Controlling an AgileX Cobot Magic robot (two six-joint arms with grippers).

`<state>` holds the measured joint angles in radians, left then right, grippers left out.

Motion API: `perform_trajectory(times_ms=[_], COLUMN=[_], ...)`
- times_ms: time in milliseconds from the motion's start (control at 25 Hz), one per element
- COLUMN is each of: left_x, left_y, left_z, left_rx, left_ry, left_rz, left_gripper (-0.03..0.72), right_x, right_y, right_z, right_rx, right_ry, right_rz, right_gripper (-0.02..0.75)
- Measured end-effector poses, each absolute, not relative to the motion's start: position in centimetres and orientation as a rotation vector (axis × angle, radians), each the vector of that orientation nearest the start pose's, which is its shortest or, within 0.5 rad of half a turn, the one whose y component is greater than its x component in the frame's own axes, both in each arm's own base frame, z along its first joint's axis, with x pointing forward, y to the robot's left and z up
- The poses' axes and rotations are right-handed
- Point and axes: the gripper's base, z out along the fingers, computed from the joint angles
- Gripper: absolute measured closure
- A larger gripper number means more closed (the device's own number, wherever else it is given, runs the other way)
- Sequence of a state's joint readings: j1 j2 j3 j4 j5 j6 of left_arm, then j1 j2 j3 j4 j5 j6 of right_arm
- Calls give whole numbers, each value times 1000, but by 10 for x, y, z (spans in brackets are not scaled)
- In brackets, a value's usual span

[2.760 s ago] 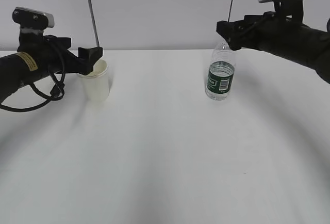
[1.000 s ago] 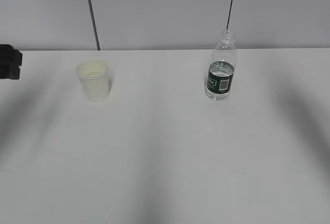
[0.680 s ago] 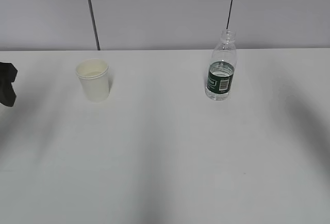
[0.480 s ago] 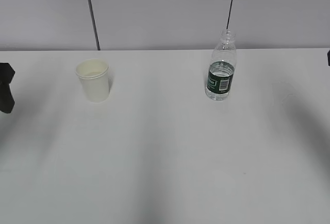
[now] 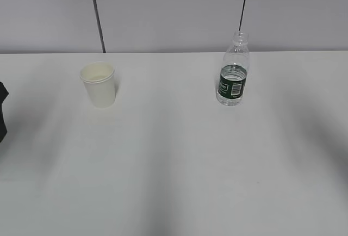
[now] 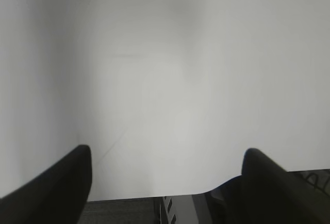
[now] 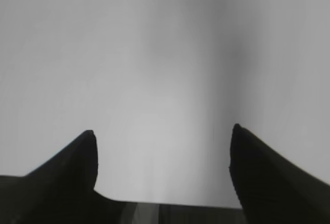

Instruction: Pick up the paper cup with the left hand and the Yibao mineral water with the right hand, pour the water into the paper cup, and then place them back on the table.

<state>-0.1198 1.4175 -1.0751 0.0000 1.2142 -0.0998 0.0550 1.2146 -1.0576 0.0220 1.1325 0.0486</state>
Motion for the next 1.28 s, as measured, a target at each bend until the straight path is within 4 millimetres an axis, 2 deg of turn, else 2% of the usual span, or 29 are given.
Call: perform_trajectory(times_ms=[160, 520, 800, 1040, 1280], left_x=[250, 242, 215, 184, 148], left_y=[-30, -29, -27, -24, -20], left_z=[275, 288, 295, 307, 330], left_rx=[44, 55, 58, 60, 59], left_ry=[3043, 2993, 2958, 2886, 2744], left_rz=[-16, -23, -53, -62, -80], left_gripper=[154, 157, 157, 157, 157], right_x=[213, 205, 194, 160, 114], right_y=[16, 19, 20, 18, 16], right_z=[319, 327, 336, 339, 354], right_rx=[-37, -73, -77, -80, -87], right_ry=[2853, 2828, 2783, 2724, 2575], right_rz=[89, 142, 159, 165, 167], right_gripper=[152, 152, 152, 152, 152])
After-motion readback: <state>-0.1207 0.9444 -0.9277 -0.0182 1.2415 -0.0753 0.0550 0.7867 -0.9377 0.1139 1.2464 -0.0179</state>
